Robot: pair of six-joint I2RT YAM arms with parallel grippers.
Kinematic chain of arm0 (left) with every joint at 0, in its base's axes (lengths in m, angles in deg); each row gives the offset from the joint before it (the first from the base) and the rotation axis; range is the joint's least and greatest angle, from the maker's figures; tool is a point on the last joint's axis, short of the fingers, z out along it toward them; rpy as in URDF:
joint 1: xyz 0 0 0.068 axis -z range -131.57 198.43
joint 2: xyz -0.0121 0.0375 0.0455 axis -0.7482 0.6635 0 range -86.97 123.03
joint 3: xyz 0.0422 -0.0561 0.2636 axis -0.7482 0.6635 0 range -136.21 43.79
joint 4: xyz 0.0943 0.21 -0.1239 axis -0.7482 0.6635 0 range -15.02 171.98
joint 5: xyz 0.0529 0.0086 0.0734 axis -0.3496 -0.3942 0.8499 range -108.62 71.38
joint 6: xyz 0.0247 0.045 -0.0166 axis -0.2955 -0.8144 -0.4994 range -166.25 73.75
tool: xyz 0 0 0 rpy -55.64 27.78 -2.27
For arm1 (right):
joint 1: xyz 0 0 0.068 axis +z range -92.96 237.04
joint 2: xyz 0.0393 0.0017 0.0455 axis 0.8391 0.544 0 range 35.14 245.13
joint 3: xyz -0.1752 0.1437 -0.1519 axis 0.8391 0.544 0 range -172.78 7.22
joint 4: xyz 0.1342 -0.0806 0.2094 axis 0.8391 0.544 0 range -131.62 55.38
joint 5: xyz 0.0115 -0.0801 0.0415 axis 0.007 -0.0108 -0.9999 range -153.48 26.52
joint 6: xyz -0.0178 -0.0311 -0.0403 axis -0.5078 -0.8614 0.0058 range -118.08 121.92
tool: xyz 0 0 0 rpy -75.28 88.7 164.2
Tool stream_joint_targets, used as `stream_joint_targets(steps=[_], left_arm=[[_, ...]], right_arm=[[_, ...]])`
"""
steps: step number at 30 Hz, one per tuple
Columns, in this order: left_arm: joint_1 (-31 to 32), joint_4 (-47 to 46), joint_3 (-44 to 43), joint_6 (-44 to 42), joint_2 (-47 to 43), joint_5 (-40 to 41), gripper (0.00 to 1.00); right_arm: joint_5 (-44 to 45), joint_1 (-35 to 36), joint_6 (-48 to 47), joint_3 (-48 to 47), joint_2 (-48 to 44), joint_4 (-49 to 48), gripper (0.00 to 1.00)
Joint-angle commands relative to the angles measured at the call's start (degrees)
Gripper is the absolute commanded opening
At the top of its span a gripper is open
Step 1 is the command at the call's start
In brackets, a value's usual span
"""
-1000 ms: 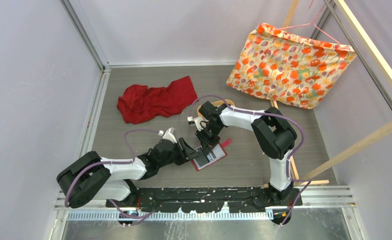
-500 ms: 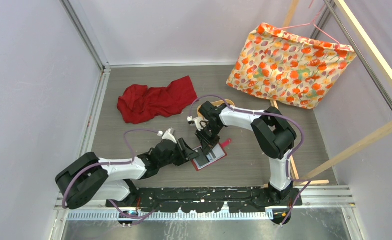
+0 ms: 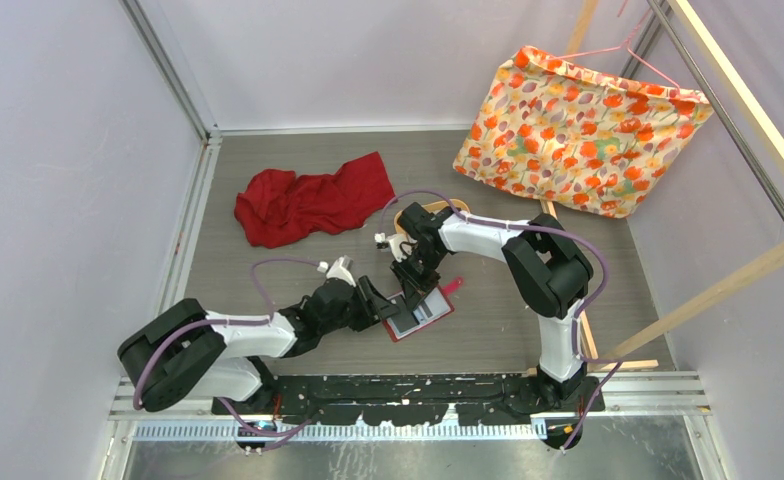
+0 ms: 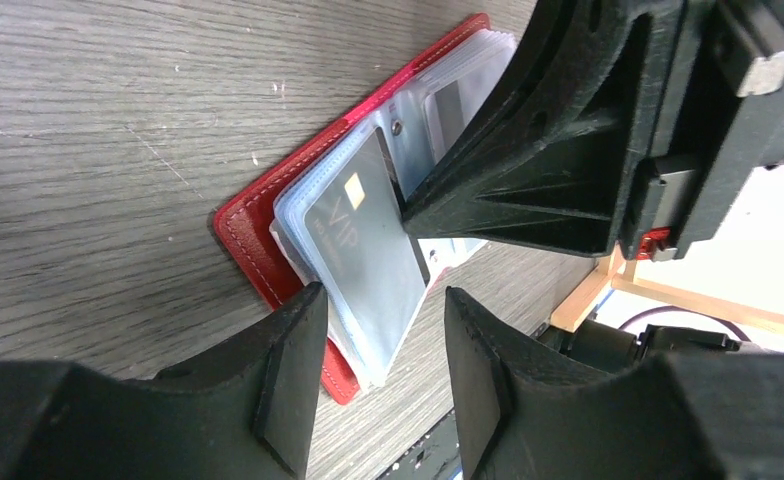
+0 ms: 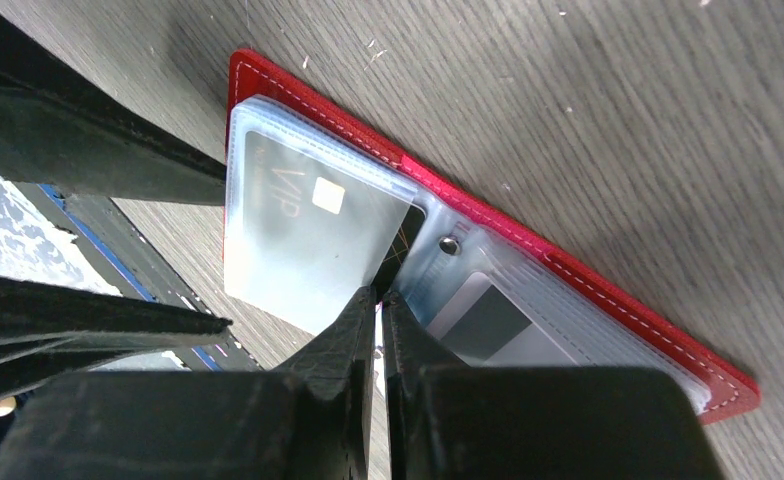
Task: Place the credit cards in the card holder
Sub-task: Insert the credit card into the card holder.
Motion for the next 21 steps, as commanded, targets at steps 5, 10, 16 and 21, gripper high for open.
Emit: stream_joint_targets(steps=[5,10,16,21], left_arm=[[0.3,2.4,-1.0,-0.3,-6.0,0.7,0.48],[0.3,2.7,-0.4,-0.5,-6.9,1.3,0.49],[0.3,-1.3,-0.8,-0.5,-3.8,0.3,0.5],[0.3,-0.3,-1.0,-0.4,-3.2,0.4,0.5]], right_arm=[[2.3,0.2,-1.1,-1.0,1.3,0.1,0.12],[2.3,0.3,-1.2,-1.0,1.4,0.1,0.12],[2.4,0.3,-1.2,-1.1,1.4,0.1,0.12],[2.2,0.3,-1.3,-1.1,1.3,0.2,0.13]])
